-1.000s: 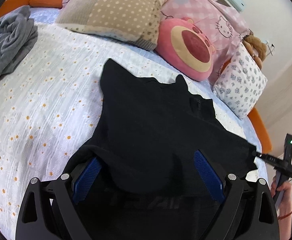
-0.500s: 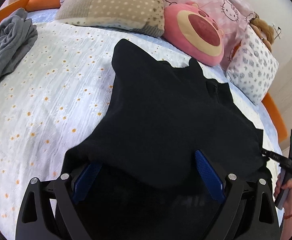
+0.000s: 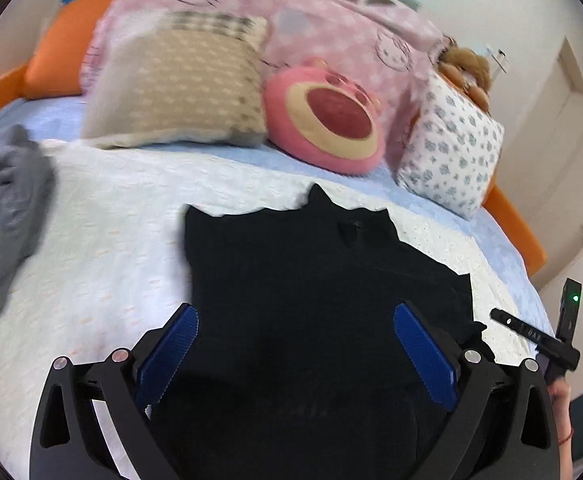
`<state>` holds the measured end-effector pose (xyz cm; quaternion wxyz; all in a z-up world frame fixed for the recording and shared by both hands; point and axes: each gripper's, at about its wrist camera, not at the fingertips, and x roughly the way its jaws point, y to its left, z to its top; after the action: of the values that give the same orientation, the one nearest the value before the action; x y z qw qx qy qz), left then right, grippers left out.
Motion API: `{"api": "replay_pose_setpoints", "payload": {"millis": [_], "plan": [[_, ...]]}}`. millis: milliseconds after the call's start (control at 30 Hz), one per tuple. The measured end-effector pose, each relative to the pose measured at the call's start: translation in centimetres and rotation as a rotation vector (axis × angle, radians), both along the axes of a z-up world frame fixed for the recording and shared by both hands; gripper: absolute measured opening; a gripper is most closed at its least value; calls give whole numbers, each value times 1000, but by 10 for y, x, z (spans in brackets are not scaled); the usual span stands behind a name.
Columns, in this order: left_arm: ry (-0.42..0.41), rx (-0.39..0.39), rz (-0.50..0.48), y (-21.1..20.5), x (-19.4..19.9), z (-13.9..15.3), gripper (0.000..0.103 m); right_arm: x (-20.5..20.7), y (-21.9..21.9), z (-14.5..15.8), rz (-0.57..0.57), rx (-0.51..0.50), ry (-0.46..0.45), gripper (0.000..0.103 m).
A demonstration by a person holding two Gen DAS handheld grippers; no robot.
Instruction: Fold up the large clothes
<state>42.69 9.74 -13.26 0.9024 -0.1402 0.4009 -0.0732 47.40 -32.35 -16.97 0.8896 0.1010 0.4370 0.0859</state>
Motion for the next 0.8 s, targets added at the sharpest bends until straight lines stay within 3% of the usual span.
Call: {"api": "replay_pose_setpoints", "payload": {"millis": [67, 233, 267, 333, 433, 600, 700, 733, 767, 800], "plan": [[62, 37, -3, -7, 22, -21, 100, 2, 4, -15, 2, -13, 32, 40], [188, 93, 94, 21, 51, -80, 100, -2, 3, -46, -2, -43, 48, 38], [211, 81, 114, 32, 52, -94, 100, -3, 6, -53, 8, -62, 39, 38], [217, -26, 106, 51, 50, -118, 101, -11, 13, -62, 31, -123, -34, 38], [134, 0, 110, 51, 41, -120, 101, -18, 19, -67, 28, -170, -86, 39], [158, 73, 96, 42, 36, -104, 101, -18, 15, -56, 39, -141, -32, 40], [123, 72, 28, 37, -3, -70, 101, -44, 5, -34, 95, -24, -2, 52], [113, 79, -9, 36, -22, -57, 101, -59, 3, -24, 122, -20, -23, 59], [114, 75, -45, 37, -40, -48, 101, -76, 1, -14, 153, -20, -37, 74], [127, 58, -83, 41, -62, -38, 101, -90, 0, -9, 173, -24, -39, 80]]}}
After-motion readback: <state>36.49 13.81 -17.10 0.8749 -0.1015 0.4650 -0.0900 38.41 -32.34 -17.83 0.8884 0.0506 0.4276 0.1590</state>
